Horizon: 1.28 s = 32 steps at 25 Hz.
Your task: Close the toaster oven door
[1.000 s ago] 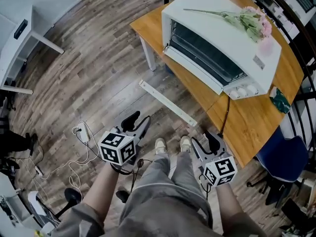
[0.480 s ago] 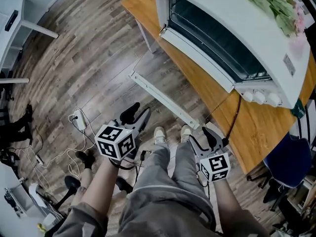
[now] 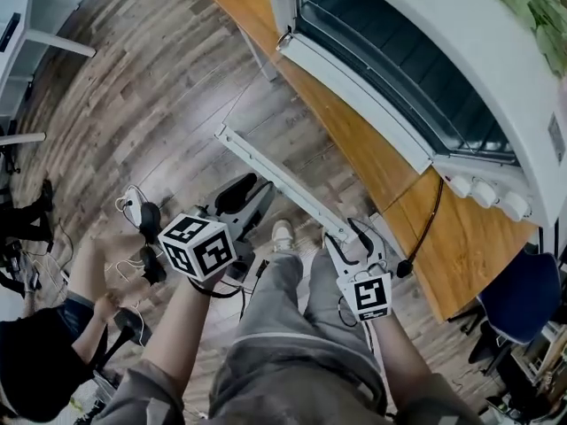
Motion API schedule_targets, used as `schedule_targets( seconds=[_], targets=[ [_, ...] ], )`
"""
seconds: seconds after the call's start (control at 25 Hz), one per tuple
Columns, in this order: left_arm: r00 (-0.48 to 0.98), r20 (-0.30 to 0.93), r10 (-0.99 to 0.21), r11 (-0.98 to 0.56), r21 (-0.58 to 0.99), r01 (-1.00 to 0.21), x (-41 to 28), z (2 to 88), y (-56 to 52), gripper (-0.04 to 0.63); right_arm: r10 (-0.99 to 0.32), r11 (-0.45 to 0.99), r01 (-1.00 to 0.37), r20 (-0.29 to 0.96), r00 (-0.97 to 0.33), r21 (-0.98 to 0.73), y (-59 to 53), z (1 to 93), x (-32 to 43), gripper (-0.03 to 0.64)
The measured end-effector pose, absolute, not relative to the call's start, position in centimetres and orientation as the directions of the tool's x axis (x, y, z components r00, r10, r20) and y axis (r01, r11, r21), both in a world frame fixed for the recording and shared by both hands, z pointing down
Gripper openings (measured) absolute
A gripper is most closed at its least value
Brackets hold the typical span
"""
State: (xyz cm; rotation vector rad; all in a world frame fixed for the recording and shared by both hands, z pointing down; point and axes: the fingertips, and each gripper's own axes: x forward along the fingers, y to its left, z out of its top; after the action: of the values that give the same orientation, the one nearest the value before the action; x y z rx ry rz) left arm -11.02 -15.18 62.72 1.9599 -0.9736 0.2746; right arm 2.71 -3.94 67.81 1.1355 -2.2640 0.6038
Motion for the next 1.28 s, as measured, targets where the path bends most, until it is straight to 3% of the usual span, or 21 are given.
schedule_targets(
  seconds=[0.16,0.44,0.68,1.08,1.28],
  targets=[
    [0.676,0.528,-0.513,-0.281,0.641,-0.714,-10.5,63.2,-15.4,0.195,-0.675,0.537,-0.838,0.543,-0.499,-0.102,-5.6,66.6,2.5,0.211],
    [0.662,0.567,-0.49,-0.261,0.63,-0.732,-10.1,63.1,-15.2,0.194,-0.67,0.569,-0.817,0.524,-0.525,-0.091,-5.6,65.4,2.3,0.166],
    [0.628,0.594,-0.502,-0.285,0.573,-0.769,-9.7,60.5,-15.2,0.193,-0.635,0.537,-0.811,0.522,-0.569,-0.231,-5.2,62.6,1.8,0.161],
    [0.598,0.532,-0.6,-0.351,0.497,-0.794,-8.1,52.5,-16.1,0.202,-0.633,0.544,-0.715,0.345,-0.693,-0.44,-5.3,55.4,3.0,0.137],
    [0.61,0.469,-0.639,-0.386,0.491,-0.781,-6.3,47.5,-18.4,0.209,-0.632,0.481,-0.645,0.275,-0.724,-0.594,-7.2,50.7,4.7,0.127]
  ],
)
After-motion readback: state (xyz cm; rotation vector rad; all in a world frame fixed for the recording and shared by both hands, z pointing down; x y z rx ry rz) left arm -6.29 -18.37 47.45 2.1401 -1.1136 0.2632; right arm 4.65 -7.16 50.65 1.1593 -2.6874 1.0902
